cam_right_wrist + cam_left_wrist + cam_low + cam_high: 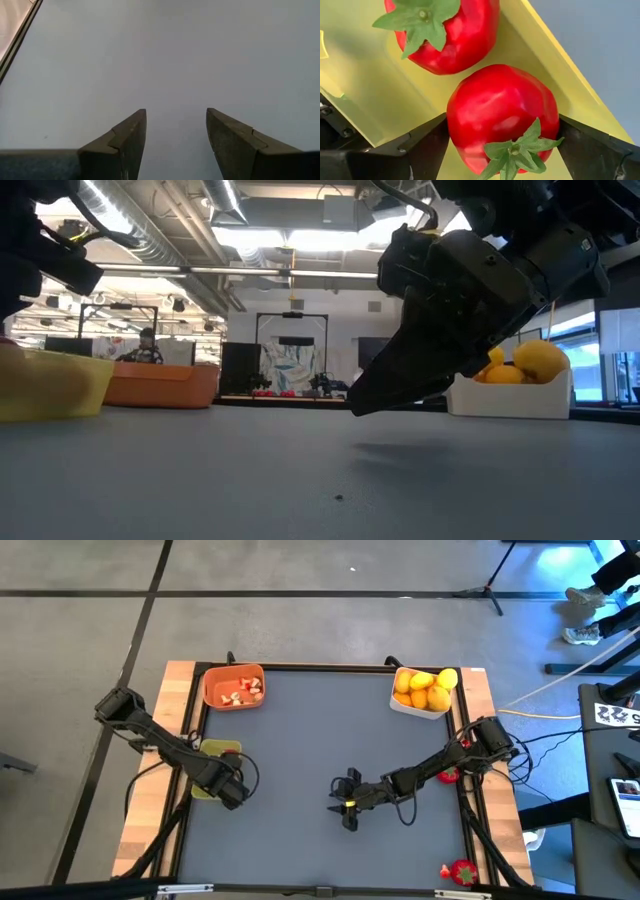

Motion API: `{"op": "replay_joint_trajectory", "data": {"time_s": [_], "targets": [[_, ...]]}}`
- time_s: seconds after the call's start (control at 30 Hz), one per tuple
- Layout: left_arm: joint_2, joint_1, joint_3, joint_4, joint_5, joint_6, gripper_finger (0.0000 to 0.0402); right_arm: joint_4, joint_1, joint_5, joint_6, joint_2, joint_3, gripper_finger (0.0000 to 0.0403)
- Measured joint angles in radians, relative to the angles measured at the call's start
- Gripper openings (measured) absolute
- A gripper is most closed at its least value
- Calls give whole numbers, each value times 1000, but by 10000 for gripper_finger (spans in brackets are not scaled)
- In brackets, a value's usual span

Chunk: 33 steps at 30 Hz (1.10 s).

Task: Sort produce into baskets
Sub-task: Put the red tomato into the yellow bin

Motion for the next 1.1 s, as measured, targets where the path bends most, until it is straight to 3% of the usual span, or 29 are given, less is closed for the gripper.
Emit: {"op": "replay_joint_trajectory", "data": {"time_s": [0.3, 0.6, 0.8, 1.1], "targets": [[0, 0, 0, 5, -4, 65, 334, 0, 0, 0, 0, 0, 0, 207], [0, 6, 0, 13, 18, -1, 334, 0, 0, 0, 0, 0, 0, 207], [0, -2, -14, 78, 25, 114, 334, 0, 0, 1, 4, 0, 0, 207], [0, 12, -31, 143, 29, 136, 334, -1, 0, 1, 6, 0, 0, 207]]}}
